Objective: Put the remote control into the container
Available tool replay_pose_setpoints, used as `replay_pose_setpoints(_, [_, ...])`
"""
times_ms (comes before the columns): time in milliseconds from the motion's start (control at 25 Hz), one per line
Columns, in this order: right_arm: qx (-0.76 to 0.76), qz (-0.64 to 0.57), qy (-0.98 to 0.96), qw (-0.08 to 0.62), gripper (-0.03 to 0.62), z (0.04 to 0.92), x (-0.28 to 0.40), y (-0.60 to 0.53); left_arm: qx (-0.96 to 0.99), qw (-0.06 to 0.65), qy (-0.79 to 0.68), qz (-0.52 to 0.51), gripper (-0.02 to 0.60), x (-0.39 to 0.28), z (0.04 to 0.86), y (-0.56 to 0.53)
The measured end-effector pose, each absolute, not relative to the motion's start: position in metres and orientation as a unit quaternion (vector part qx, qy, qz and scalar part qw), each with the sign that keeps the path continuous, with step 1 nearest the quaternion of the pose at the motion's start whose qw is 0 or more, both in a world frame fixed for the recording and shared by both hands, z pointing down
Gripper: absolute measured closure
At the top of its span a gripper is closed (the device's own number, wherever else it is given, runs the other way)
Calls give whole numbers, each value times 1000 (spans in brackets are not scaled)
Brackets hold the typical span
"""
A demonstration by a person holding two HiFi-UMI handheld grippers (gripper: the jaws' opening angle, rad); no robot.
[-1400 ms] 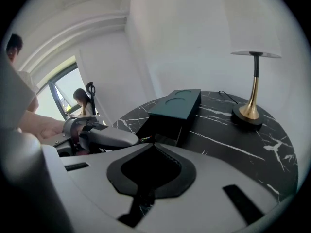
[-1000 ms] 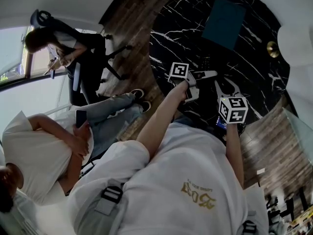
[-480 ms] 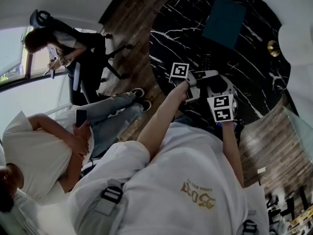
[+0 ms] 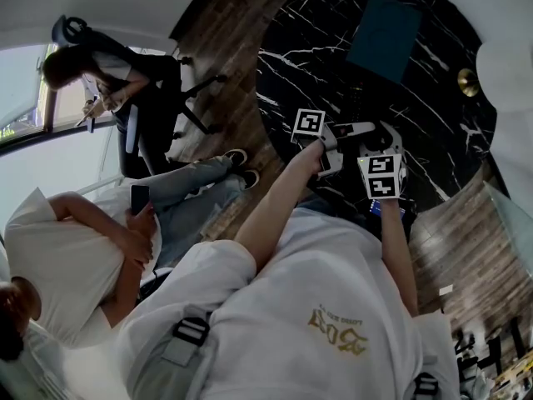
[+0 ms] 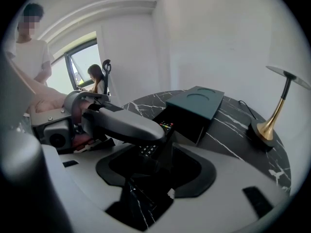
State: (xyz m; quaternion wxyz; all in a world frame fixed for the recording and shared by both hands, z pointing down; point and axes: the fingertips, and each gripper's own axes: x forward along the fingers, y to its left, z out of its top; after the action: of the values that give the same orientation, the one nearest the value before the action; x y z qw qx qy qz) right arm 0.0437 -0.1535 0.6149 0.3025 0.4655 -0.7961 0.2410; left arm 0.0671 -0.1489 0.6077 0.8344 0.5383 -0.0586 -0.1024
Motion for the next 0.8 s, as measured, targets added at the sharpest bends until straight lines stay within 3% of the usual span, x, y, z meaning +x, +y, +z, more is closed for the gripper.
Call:
replay_pose_setpoints(560, [485, 272, -791, 255, 401, 610, 62, -145, 602, 791, -72, -76, 402, 64, 605, -151])
replay_pose_setpoints(800, [491, 272, -794, 234, 534, 603, 61, -142, 651, 750, -88, -76, 437, 71, 596, -158])
